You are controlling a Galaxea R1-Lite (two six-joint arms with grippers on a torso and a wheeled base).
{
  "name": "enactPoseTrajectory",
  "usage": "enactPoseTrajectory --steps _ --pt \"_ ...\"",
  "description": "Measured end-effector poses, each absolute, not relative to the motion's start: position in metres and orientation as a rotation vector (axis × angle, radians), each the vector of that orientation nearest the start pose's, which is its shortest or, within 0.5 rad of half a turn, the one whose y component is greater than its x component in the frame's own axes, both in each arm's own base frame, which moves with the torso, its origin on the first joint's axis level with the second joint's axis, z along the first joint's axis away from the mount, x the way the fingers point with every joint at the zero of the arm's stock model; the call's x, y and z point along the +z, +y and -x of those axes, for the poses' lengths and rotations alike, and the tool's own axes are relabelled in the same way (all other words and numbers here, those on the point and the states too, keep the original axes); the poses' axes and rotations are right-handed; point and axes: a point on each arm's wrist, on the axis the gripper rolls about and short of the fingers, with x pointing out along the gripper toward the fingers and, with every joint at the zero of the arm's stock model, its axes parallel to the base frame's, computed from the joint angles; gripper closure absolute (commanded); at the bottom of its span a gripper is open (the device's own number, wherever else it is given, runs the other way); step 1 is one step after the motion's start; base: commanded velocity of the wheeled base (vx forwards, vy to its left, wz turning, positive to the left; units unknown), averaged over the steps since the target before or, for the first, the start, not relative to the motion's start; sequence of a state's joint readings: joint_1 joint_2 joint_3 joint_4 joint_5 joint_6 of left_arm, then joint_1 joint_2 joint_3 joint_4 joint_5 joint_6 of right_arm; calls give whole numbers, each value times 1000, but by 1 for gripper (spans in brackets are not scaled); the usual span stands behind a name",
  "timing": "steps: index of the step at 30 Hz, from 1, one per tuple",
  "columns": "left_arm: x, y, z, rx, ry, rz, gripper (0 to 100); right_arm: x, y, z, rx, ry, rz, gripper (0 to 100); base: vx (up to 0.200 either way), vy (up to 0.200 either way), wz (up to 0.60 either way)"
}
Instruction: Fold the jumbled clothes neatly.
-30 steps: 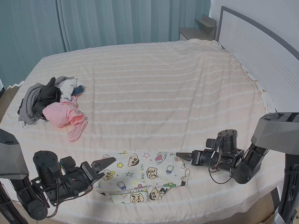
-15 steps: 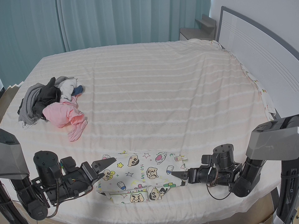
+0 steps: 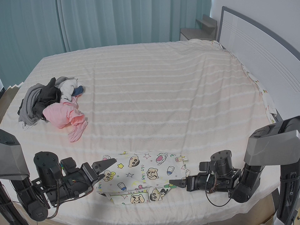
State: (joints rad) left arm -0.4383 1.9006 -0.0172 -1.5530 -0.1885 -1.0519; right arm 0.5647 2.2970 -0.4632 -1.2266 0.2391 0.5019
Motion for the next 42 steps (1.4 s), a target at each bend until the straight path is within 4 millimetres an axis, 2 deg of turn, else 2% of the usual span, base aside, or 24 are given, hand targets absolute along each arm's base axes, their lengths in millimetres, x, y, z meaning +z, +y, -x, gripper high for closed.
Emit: enactPoseTrajectory --steps 9,10,24,35,42 --pt "61 -94 -190 -385 625 965 0 -24 174 -256 622 797 -353 0 0 0 0" --pt "61 -94 -190 -385 624 965 0 -25 174 -256 622 799 -352 100 0 0 0" --pt "60 -94 -190 -381 630 964 0 -32 170 -252 616 826 -315 100 0 0 0" --pt "60 -94 -190 -381 632 963 0 -28 145 -237 636 863 -259 100 0 0 0" --pt "60 -94 -191 -381 631 963 0 -29 139 -231 635 880 -237 100 0 0 0"
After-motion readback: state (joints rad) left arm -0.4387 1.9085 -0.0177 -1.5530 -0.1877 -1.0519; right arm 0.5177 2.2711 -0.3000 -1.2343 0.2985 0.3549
